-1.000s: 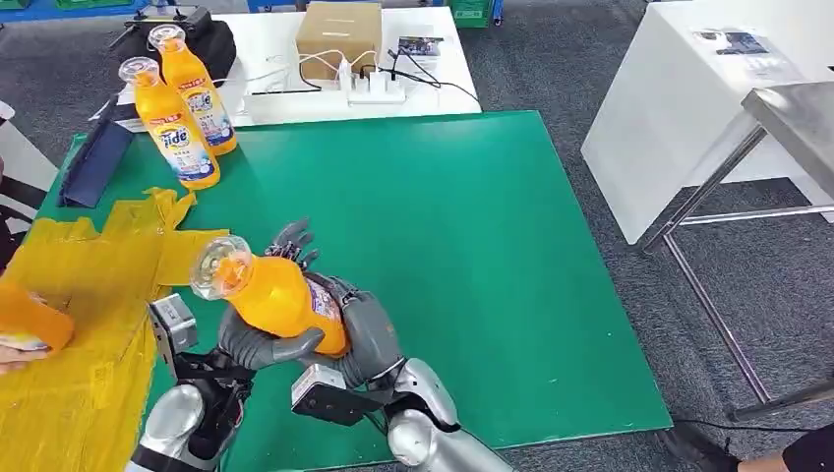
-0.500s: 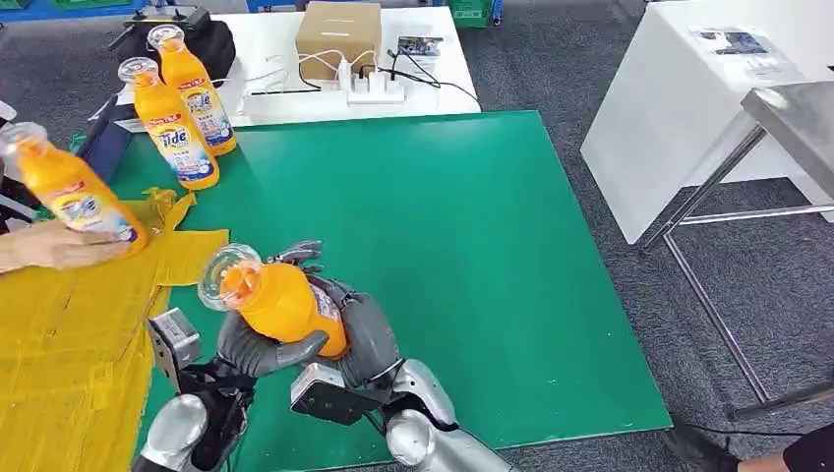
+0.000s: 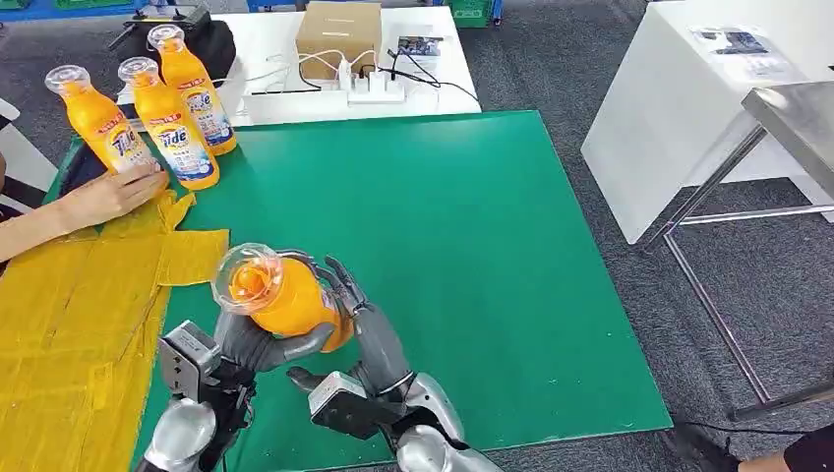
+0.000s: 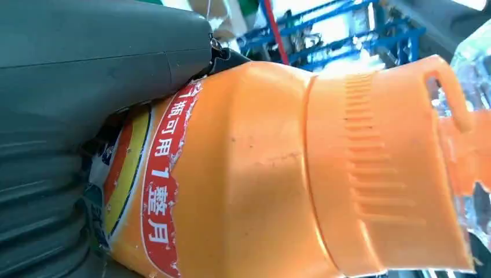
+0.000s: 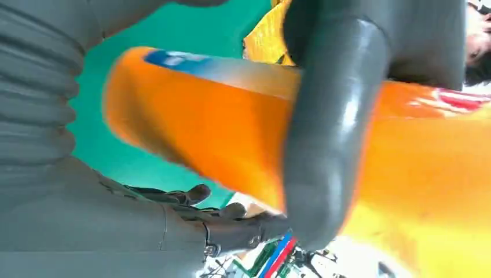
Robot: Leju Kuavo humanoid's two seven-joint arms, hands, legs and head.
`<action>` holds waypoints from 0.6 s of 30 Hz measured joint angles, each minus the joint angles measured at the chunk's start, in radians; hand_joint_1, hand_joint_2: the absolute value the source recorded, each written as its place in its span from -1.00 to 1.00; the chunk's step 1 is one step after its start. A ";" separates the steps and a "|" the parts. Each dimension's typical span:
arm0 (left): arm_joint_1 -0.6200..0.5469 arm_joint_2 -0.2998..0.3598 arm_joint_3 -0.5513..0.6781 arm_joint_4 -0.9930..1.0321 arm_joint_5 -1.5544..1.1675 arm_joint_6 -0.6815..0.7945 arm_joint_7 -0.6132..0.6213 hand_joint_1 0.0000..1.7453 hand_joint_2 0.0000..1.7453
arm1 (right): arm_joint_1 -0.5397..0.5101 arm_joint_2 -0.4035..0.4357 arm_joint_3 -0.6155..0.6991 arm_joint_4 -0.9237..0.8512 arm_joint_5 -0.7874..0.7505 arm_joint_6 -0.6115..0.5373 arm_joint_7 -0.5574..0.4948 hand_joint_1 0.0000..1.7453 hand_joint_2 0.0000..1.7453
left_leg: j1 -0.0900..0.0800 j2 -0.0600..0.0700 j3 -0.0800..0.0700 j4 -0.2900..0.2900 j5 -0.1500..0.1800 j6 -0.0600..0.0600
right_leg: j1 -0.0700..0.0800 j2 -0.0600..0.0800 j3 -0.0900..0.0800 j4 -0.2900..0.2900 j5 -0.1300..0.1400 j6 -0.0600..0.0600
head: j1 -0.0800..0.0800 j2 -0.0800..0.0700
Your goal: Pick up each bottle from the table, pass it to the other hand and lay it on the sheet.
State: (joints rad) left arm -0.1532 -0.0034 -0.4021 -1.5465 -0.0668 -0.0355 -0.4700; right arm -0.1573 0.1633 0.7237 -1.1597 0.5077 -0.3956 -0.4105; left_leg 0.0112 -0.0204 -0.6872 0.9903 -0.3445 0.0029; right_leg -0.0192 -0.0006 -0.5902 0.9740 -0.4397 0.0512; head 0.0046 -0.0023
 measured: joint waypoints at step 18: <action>-0.304 0.236 0.050 0.337 -1.472 0.329 0.690 1.00 1.00 | 0.188 -0.089 -0.285 -0.425 -0.094 0.123 0.058 -1.00 1.00 | 0.000 0.005 0.000 0.000 0.003 -0.002 | 0.002 0.004 0.005 0.001 0.004 -0.003 | 0.000 0.000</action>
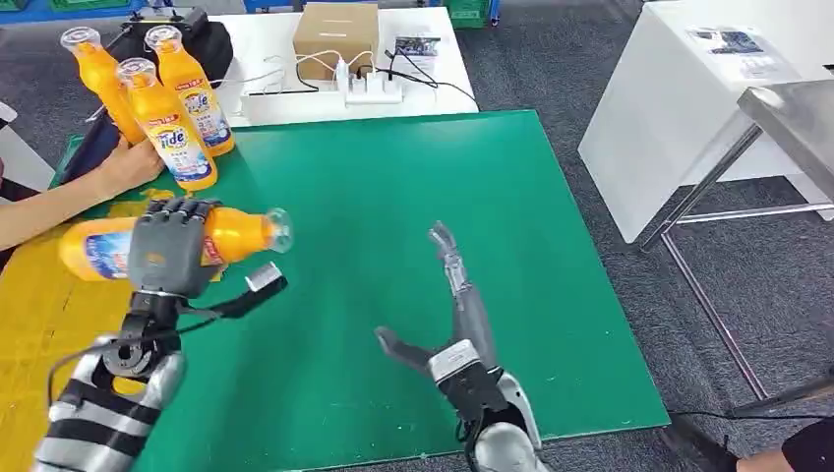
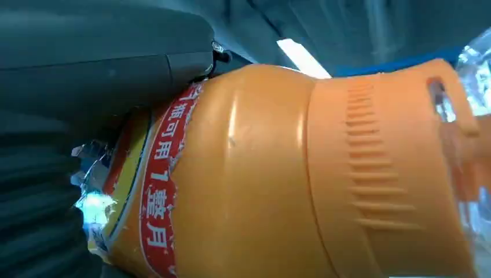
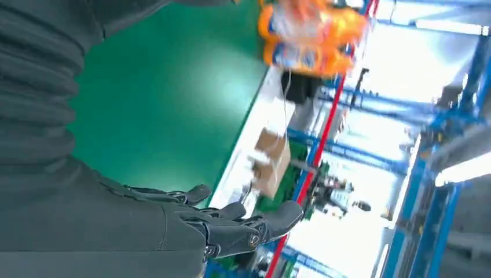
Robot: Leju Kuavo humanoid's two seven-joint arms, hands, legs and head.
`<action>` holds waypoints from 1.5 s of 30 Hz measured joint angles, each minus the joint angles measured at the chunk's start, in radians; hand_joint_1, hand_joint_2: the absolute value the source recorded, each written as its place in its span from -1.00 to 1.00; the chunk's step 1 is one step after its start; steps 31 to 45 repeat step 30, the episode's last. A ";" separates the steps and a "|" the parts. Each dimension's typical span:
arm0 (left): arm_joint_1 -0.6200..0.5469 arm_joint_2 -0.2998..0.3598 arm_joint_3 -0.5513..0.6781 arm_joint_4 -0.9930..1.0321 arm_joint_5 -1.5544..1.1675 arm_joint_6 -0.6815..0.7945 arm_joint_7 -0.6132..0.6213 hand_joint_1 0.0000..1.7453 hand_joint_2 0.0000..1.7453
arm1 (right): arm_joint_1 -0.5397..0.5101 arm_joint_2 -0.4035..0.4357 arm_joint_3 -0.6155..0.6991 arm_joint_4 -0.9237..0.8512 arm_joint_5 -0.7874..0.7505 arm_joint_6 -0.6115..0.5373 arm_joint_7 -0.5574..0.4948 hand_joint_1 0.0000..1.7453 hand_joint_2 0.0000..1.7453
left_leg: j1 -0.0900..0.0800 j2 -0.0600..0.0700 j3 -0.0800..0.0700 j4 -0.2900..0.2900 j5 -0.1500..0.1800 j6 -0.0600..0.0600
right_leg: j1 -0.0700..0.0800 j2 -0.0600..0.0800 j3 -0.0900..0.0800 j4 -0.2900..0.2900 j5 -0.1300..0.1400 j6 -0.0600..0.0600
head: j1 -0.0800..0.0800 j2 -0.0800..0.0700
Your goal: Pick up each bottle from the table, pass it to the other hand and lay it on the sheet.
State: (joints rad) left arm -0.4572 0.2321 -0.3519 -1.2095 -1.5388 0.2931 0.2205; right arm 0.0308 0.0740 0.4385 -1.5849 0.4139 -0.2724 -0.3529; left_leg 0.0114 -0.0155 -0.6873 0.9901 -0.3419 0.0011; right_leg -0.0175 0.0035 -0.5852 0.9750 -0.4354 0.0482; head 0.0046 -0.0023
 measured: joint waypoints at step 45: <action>-0.175 -0.040 0.152 0.727 0.320 0.113 -0.238 -1.00 1.00 | 0.006 -0.032 -0.120 -0.046 -0.052 0.022 0.051 -1.00 1.00 | 0.000 -0.004 -0.002 0.000 0.001 0.001 | -0.001 -0.003 0.001 0.001 -0.001 0.001 | 0.000 0.000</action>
